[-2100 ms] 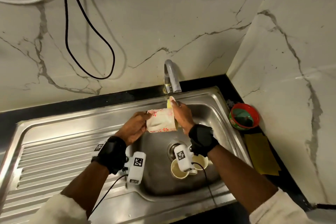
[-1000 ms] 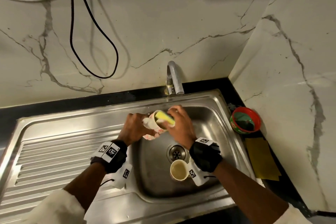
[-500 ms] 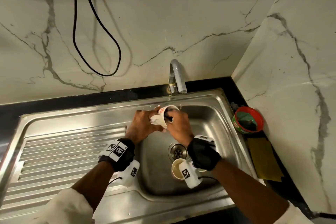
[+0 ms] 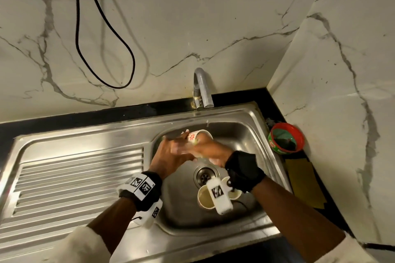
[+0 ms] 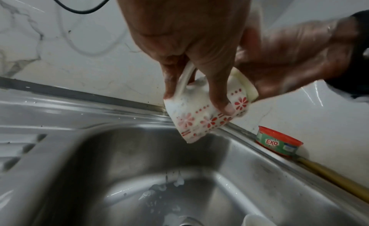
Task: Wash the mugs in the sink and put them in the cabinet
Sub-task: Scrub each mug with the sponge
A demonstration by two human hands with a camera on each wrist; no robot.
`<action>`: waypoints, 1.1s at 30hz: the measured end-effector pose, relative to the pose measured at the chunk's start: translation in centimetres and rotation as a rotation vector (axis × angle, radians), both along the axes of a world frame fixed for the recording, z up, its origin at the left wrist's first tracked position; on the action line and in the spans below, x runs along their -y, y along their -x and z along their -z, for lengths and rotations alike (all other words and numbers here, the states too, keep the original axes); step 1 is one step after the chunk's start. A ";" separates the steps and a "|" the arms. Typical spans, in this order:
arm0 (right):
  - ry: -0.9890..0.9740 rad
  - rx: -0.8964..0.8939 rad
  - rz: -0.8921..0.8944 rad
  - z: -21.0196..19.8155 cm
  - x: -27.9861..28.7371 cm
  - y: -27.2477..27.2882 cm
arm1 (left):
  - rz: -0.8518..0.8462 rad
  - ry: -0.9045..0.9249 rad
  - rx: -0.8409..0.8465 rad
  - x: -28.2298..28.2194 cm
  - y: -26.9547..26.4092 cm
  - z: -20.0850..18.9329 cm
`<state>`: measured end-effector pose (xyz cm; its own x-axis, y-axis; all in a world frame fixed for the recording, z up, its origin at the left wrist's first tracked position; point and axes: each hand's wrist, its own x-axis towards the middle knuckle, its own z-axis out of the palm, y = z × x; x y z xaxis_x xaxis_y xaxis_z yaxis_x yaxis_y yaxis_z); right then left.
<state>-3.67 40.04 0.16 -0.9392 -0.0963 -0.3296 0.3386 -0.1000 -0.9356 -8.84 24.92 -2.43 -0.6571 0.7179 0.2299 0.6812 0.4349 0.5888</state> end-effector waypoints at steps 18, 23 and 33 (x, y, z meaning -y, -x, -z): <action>-1.238 -0.701 -0.331 1.9 -2.6 -1.5 | 0.030 0.055 -0.004 0.3 2.8 -1.9; 0.160 0.053 0.311 -0.4 1.2 0.2 | -0.032 0.031 0.038 -0.2 2.3 -0.7; -1.022 -0.298 0.341 -0.6 -0.7 -0.4 | -0.075 -0.105 0.181 -0.1 2.1 -0.2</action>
